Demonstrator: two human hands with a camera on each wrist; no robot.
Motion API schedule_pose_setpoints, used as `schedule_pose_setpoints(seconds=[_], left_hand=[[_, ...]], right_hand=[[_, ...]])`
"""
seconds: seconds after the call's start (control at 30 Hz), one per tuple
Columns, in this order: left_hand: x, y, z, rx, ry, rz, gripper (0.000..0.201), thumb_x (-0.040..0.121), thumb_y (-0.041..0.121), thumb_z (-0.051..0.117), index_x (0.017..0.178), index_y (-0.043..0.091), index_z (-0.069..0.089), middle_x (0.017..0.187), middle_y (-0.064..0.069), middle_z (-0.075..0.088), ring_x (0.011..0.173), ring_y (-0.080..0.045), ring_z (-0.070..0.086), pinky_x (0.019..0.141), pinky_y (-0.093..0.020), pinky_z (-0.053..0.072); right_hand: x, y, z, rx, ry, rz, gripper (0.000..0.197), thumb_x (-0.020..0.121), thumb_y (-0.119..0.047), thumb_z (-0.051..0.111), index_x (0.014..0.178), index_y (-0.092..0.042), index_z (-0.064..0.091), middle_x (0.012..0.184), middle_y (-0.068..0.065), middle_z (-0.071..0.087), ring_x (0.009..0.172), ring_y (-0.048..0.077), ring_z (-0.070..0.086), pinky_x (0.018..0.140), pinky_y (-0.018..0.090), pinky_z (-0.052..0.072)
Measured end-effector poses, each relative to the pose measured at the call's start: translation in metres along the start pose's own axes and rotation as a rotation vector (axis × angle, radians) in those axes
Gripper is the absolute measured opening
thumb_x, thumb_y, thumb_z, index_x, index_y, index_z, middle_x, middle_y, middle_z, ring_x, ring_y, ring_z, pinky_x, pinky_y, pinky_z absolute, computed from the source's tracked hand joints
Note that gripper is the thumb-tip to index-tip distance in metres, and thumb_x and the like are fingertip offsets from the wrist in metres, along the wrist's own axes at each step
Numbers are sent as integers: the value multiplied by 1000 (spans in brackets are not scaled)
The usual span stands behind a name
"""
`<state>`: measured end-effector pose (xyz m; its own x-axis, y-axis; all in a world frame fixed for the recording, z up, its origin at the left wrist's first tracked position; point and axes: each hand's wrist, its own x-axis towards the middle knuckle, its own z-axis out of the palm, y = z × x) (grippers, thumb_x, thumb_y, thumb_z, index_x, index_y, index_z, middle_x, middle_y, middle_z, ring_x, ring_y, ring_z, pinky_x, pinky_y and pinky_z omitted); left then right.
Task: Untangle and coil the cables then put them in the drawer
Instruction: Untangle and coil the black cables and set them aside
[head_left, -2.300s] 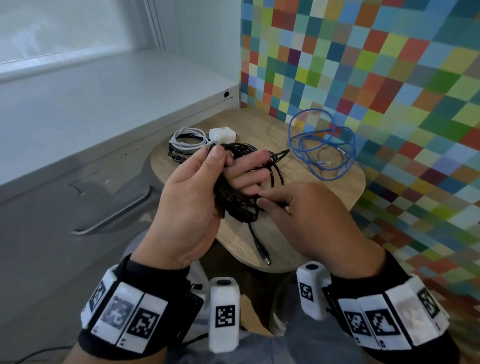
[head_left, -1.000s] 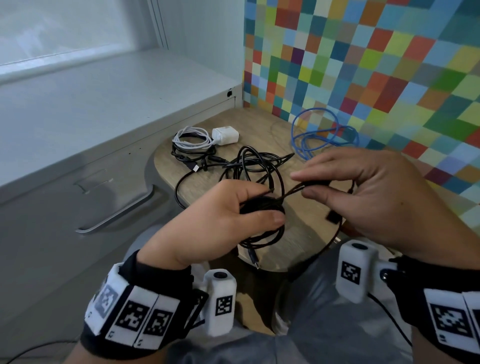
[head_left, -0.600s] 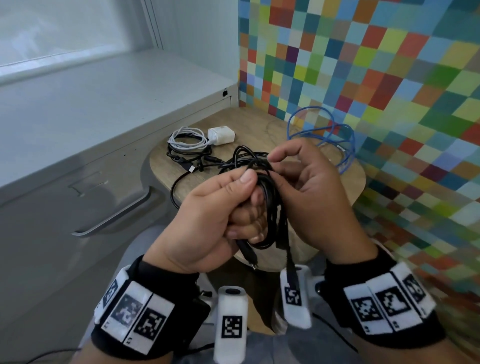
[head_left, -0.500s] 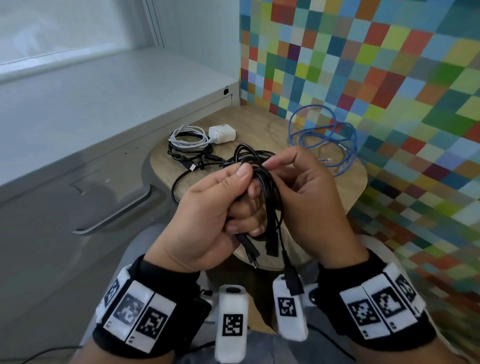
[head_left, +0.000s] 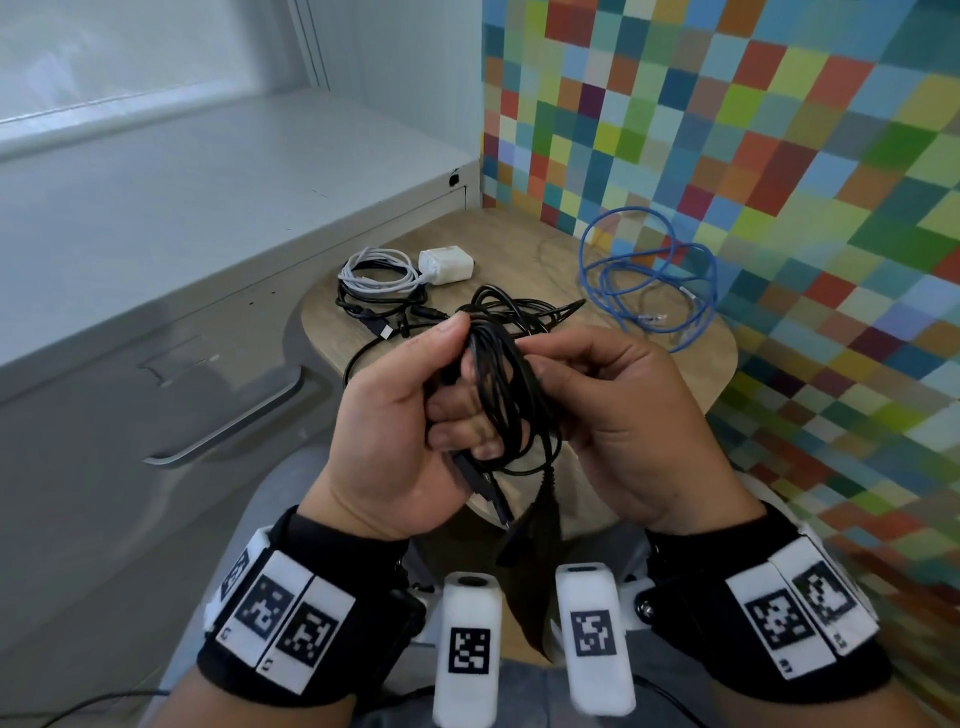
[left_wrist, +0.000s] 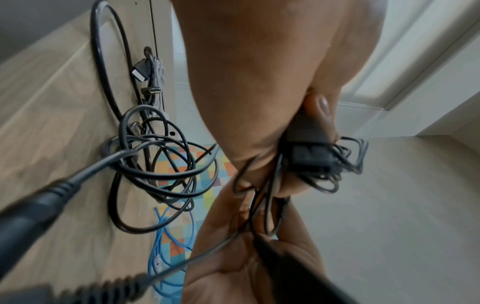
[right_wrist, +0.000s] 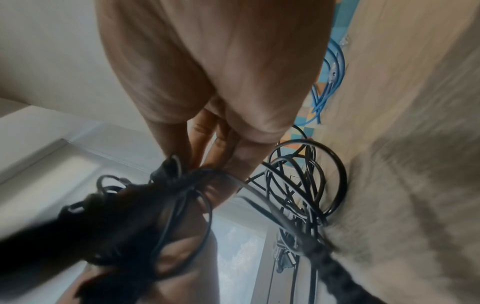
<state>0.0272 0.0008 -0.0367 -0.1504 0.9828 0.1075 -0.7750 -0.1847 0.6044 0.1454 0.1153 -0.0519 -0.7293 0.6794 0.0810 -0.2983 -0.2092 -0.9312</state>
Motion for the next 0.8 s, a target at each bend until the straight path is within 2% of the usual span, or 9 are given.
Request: schedule_pose_setpoints(seconds=[0.07, 0.1, 0.2, 0.3, 0.37, 0.47, 0.53, 0.67, 0.8], left_hand=[[2, -1, 4, 54, 86, 43, 30, 92, 33, 53, 68, 16, 57, 48, 11, 28, 38, -5, 20, 47, -22, 31], [3, -2, 6, 92, 124, 74, 30, 92, 33, 52, 67, 16, 57, 47, 11, 31, 36, -3, 23, 46, -22, 31], [6, -3, 8, 174, 207, 160, 28, 92, 30, 54, 68, 14, 55, 46, 9, 33, 36, -3, 26, 50, -25, 23], [9, -5, 8, 242, 303, 208, 27, 92, 26, 55, 69, 12, 54, 49, 6, 34, 44, -8, 23, 65, -36, 7], [9, -5, 10, 311, 334, 215, 27, 94, 24, 57, 71, 11, 56, 52, 4, 38, 48, -9, 27, 65, -33, 13], [7, 0, 10, 441, 316, 205, 33, 100, 23, 55, 69, 13, 60, 56, 0, 36, 47, -12, 37, 54, -20, 32], [5, 3, 10, 564, 244, 205, 32, 103, 24, 49, 77, 11, 60, 56, 1, 37, 52, -17, 47, 58, -23, 45], [6, 2, 10, 747, 236, 199, 29, 102, 26, 44, 83, 9, 57, 56, 1, 41, 62, -23, 60, 69, -27, 52], [5, 5, 11, 1076, 319, 239, 34, 109, 21, 46, 82, 9, 61, 61, -2, 55, 75, -27, 68, 78, -33, 56]], right_hand=[[0, -2, 1, 4, 10, 17, 28, 78, -16, 78, 102, 0, 78, 105, 31, 73, 102, 51, 70, 91, 64, 54], [-1, -4, 2, 10, 8, 26, 32, 82, -19, 76, 106, 2, 77, 107, 31, 73, 103, 50, 70, 92, 62, 54], [-7, -11, 5, 18, -91, -10, 22, 86, -22, 73, 101, -10, 81, 100, 16, 79, 92, 25, 75, 83, 40, 60], [-14, -13, 11, -189, -247, -104, 37, 78, -2, 82, 114, -8, 73, 98, 10, 80, 94, 22, 77, 89, 34, 59], [-13, -10, 15, -292, -215, -144, 38, 79, 2, 82, 114, -4, 69, 97, 7, 80, 93, 18, 77, 89, 30, 58], [-10, -9, 15, -186, -120, -126, 24, 89, 1, 72, 112, 0, 71, 86, 12, 77, 73, 19, 74, 80, 32, 58], [-8, -9, 11, -227, -42, -142, 23, 93, 4, 67, 115, 0, 73, 82, 16, 75, 68, 19, 69, 79, 35, 57], [-6, -14, 9, -309, -21, -166, 19, 97, 4, 64, 104, -7, 78, 80, 29, 69, 69, 23, 63, 76, 36, 57], [-7, -15, 7, -332, 70, -178, 22, 97, 3, 63, 99, -12, 79, 77, 1, 75, 71, 11, 67, 72, 27, 56]])
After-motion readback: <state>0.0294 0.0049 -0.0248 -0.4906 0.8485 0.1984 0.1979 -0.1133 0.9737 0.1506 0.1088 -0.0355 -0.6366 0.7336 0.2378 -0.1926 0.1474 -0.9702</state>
